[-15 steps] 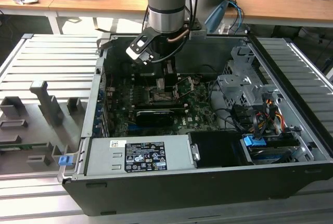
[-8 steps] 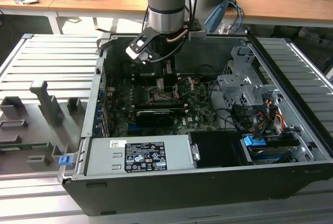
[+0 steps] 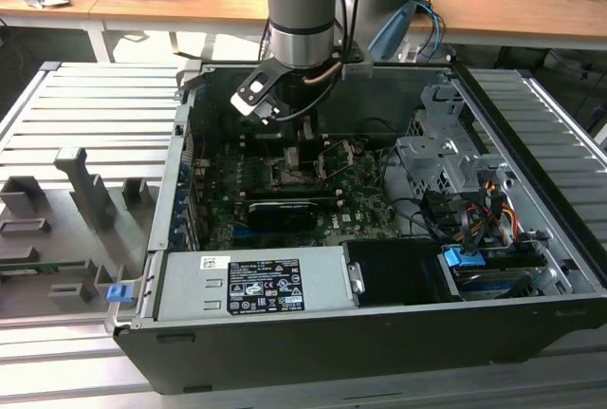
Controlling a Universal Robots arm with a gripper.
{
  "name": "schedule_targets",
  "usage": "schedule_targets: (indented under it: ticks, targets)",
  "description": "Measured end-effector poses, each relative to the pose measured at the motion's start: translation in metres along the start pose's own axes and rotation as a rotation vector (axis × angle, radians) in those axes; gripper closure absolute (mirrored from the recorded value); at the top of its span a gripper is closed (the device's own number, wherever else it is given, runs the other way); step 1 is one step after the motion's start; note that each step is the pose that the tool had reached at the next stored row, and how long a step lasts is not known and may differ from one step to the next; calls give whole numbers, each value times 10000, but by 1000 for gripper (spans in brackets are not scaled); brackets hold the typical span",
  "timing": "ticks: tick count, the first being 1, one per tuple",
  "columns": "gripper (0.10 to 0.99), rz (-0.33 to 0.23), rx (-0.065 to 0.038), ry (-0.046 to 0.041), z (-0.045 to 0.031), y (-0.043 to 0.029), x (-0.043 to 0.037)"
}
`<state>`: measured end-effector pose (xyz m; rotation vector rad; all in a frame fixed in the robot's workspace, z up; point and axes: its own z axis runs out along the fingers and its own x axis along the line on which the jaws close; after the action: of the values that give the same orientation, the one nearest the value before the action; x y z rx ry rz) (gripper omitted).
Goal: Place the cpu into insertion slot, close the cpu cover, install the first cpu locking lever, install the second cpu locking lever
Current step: 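Place the cpu into insertion slot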
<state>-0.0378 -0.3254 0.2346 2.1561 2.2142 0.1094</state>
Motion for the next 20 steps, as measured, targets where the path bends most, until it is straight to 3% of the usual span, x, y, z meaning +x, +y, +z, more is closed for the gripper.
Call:
schedule_targets:
  ticks: [9, 13, 16, 20]
  targets:
    - [549, -79, 2, 7, 11, -15, 0]
    - [549, -162, 4, 13, 54, -29, -1]
    - [549, 208, -1, -17, 86, -44, -1]
    - [549, 283, 7, -29, 199, -78, 3]
